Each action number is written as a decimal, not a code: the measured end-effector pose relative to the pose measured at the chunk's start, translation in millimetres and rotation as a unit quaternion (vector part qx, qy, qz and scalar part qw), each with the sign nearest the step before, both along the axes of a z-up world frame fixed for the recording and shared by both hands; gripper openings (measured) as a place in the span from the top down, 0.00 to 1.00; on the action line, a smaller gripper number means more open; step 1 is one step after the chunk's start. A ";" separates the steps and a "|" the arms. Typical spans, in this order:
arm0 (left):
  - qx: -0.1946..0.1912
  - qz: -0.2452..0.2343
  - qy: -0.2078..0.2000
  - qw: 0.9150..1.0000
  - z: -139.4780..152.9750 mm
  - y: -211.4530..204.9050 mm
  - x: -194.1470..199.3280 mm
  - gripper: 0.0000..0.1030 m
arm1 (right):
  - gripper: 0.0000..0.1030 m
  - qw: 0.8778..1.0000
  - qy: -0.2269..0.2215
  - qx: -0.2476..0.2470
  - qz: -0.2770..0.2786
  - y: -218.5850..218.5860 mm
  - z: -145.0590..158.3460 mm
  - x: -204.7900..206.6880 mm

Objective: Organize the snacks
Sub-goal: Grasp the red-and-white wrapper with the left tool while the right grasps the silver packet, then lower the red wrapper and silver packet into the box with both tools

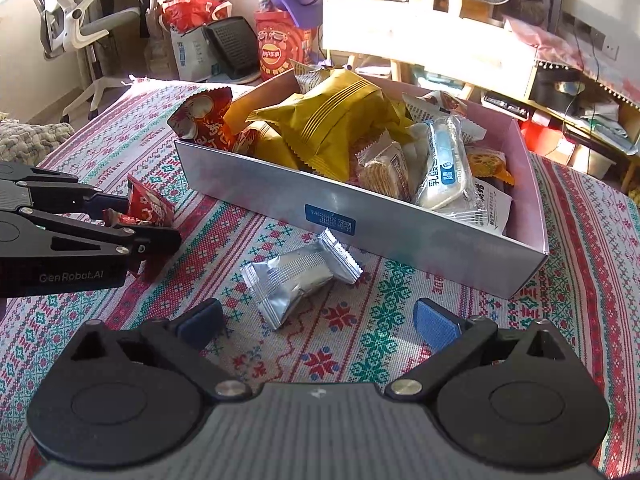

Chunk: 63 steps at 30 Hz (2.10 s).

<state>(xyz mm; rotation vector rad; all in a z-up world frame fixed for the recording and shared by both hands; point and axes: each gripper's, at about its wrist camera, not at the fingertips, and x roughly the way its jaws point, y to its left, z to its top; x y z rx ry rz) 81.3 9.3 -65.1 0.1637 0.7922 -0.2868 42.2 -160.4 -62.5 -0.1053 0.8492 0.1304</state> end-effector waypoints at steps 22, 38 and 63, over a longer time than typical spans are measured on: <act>0.000 -0.019 0.006 1.000 1.0 -2.8 -8.8 0.60 | 0.46 0.999 -0.014 0.035 -0.029 0.3 5.3 10.6; 0.008 -0.031 0.010 0.999 2.8 -7.7 -14.4 0.60 | 0.77 0.999 0.015 0.031 -0.022 -0.5 11.3 6.2; -0.044 -0.026 -0.046 0.998 70.9 -37.5 -1.6 0.60 | 0.78 0.986 -0.049 0.119 -0.108 -67.7 67.2 7.3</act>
